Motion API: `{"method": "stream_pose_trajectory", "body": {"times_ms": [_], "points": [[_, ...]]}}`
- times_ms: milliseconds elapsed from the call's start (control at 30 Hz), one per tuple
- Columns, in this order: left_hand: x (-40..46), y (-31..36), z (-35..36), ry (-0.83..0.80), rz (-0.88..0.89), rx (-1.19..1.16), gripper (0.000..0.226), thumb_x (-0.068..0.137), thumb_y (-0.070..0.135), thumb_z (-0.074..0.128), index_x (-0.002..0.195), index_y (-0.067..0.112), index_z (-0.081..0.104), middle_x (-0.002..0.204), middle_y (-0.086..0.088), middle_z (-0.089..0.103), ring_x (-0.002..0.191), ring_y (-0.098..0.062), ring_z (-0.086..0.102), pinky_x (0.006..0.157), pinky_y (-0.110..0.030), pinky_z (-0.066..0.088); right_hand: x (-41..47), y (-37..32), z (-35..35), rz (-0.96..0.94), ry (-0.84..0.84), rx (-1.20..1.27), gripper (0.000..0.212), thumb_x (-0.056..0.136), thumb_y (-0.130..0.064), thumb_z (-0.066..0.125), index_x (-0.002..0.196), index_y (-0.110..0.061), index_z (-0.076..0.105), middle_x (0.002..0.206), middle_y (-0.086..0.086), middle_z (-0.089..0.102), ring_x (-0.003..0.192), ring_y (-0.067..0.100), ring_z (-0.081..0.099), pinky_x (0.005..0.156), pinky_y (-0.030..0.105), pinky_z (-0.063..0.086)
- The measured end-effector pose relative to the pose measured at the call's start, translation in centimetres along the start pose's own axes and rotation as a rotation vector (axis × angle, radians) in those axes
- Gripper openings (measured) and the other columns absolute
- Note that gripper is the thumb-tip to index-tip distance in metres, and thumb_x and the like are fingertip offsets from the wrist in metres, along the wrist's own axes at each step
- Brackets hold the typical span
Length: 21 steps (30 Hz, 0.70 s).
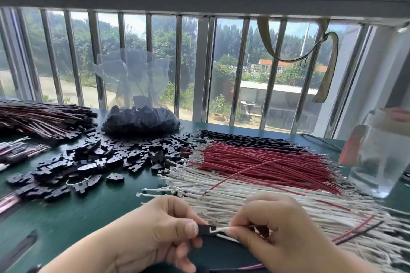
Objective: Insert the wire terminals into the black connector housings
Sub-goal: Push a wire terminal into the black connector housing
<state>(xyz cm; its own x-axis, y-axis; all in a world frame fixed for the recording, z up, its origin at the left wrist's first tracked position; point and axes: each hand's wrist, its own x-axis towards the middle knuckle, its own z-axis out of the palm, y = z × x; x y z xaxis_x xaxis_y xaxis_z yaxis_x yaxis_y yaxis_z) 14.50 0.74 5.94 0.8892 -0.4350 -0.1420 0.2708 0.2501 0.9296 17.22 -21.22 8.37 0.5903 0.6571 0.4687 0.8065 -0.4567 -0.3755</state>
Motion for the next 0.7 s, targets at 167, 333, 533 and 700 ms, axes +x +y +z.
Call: {"method": "stream_pose_trajectory", "body": {"times_ms": [167,333,533,700], "points": [[0.1,-0.1,0.4,-0.052,-0.003,-0.010,0.050,0.029,0.016,0.098,0.067,-0.001,0.070,0.059,-0.022,0.061,0.038,-0.020,0.054,0.046,-0.032,0.054,-0.1,-0.4,0.4,0.065,-0.003,0.138,0.028,0.075,-0.055,0.057,0.075,-0.027,0.063,0.066,-0.008,0.061,0.061,0.007,0.056,0.052,0.012,0.040],[0.1,-0.1,0.4,0.015,0.000,0.082,0.050,0.029,0.013,0.097,0.069,-0.001,0.072,0.059,-0.018,0.062,0.039,-0.019,0.055,0.050,-0.033,0.056,-0.1,-0.4,0.6,0.063,-0.026,0.096,0.027,0.073,-0.055,0.057,0.075,-0.028,0.062,0.068,-0.011,0.061,0.064,0.007,0.055,0.055,0.012,0.040],[0.4,-0.1,0.5,0.129,0.132,0.079,0.049,0.040,0.010,0.094,0.084,-0.001,0.075,0.057,-0.014,0.061,0.047,-0.018,0.058,0.057,-0.034,0.056,0.2,0.0,0.8,0.067,0.036,0.033,0.023,0.076,-0.052,0.057,0.083,-0.031,0.063,0.073,-0.015,0.063,0.070,0.007,0.060,0.062,0.024,0.049],[0.5,-0.1,0.6,0.170,0.103,0.020,0.037,0.055,0.006,0.076,0.090,-0.004,0.073,0.068,-0.019,0.063,0.054,-0.020,0.061,0.055,-0.034,0.056,0.2,0.3,1.4,0.045,0.107,-0.117,0.025,0.075,-0.057,0.052,0.084,-0.034,0.059,0.071,-0.019,0.061,0.069,0.002,0.056,0.056,0.022,0.048]]}}
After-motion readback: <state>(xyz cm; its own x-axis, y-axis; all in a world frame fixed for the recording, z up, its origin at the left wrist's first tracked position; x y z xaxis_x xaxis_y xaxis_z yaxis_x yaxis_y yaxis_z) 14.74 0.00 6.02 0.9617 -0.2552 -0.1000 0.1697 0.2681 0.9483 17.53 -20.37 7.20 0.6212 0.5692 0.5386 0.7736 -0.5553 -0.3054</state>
